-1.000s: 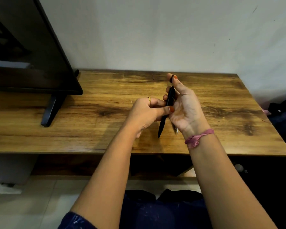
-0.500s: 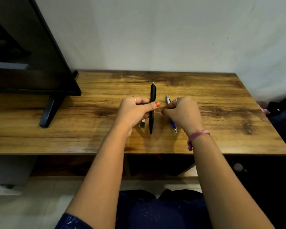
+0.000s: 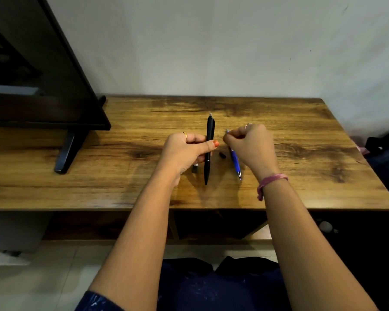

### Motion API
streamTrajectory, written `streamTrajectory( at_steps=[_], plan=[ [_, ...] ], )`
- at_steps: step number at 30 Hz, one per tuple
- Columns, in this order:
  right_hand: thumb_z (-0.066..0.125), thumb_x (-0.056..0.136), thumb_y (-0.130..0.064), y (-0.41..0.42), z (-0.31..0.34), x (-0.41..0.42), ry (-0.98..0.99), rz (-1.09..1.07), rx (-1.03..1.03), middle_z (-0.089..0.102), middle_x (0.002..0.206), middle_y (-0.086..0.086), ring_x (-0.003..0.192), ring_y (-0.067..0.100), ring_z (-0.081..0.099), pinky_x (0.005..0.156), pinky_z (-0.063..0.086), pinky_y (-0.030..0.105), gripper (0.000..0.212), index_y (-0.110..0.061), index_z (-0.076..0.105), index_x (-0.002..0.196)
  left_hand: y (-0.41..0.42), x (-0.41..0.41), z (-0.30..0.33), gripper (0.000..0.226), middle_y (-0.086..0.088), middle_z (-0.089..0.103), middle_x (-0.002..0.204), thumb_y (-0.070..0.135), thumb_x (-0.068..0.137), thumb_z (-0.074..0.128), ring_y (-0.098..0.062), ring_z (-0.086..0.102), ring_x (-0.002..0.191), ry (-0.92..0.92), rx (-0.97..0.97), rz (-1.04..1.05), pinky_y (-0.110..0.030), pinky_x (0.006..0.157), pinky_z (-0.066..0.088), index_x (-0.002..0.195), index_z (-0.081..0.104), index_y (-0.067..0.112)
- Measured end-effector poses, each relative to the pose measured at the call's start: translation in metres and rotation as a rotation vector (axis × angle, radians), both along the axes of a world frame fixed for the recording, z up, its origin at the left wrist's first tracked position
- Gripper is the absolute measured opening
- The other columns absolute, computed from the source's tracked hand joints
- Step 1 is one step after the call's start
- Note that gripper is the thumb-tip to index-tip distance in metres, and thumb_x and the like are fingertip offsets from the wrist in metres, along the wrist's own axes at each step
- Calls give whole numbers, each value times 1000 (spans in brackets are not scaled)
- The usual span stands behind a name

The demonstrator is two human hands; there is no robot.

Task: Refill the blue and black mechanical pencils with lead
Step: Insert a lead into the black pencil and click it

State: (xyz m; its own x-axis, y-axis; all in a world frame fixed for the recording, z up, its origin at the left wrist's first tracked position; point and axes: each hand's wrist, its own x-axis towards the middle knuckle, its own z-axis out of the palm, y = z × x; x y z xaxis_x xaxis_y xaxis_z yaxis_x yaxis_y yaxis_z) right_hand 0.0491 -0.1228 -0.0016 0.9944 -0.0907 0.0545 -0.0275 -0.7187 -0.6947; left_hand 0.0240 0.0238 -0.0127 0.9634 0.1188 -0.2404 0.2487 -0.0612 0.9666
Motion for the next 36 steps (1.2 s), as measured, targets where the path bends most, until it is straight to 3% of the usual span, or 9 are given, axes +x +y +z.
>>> streamTrajectory(
  at_steps=[2,6,12,17,21,25,29,33,36],
  plan=[
    [66,87,-22,-3,6,1,-38,-11,264,67,74,-8,69,3,60,59,45,11,7,-20,72,86,-1,0,1,31,1,74,89,25,72,81,-7,67,76,0,7,-10,-12,54,48,99,72,13],
    [70,86,-29,0,12,-5,158,52,732,71,79,0,61,2,60,51,49,20,13,-18,73,81,-4,-2,2,15,4,75,82,22,74,80,-10,70,78,-11,7,-65,-15,57,51,87,73,19],
    [71,84,-13,5,14,-6,172,69,957,68,81,3,56,1,58,45,43,18,3,-13,71,81,-6,-2,1,11,6,76,82,17,74,79,-9,71,81,-23,-50,-125,-21,66,54,83,74,22],
    [64,86,-5,11,16,-9,176,16,1124,68,85,6,54,5,50,46,37,17,11,-12,69,80,-7,-2,3,16,2,76,84,15,73,79,-11,71,82,-12,-98,-138,-22,67,55,89,74,16],
    [59,91,-7,16,16,-10,156,-6,1212,65,75,-1,50,3,47,42,36,15,15,-15,68,82,-6,-5,8,14,4,76,81,17,73,78,-6,70,76,-21,-99,-158,-16,60,51,86,74,19],
    [54,94,-9,8,20,-6,113,3,1322,56,64,-4,46,3,45,41,33,14,16,-14,66,86,-10,-8,8,17,4,73,76,13,76,77,1,63,62,1,-55,-192,-11,50,45,92,74,11],
    [63,88,-14,-6,23,-4,126,26,1042,62,69,-4,55,5,49,46,35,16,11,-13,73,83,-6,-7,6,17,5,75,81,18,74,78,-5,69,76,30,-35,-122,-16,58,51,91,74,16],
    [74,82,-23,-19,18,-9,138,30,357,64,67,-6,52,0,52,46,40,15,7,-18,71,78,3,-3,3,17,3,76,81,20,73,79,-5,69,75,30,-71,24,-14,59,53,88,72,19],
    [77,78,-27,-23,9,-14,168,66,-74,64,66,-3,62,11,56,55,43,26,14,-23,68,68,3,-1,3,19,-1,74,87,19,72,80,-11,70,83,26,-120,87,-16,61,53,86,68,20]
  ],
)
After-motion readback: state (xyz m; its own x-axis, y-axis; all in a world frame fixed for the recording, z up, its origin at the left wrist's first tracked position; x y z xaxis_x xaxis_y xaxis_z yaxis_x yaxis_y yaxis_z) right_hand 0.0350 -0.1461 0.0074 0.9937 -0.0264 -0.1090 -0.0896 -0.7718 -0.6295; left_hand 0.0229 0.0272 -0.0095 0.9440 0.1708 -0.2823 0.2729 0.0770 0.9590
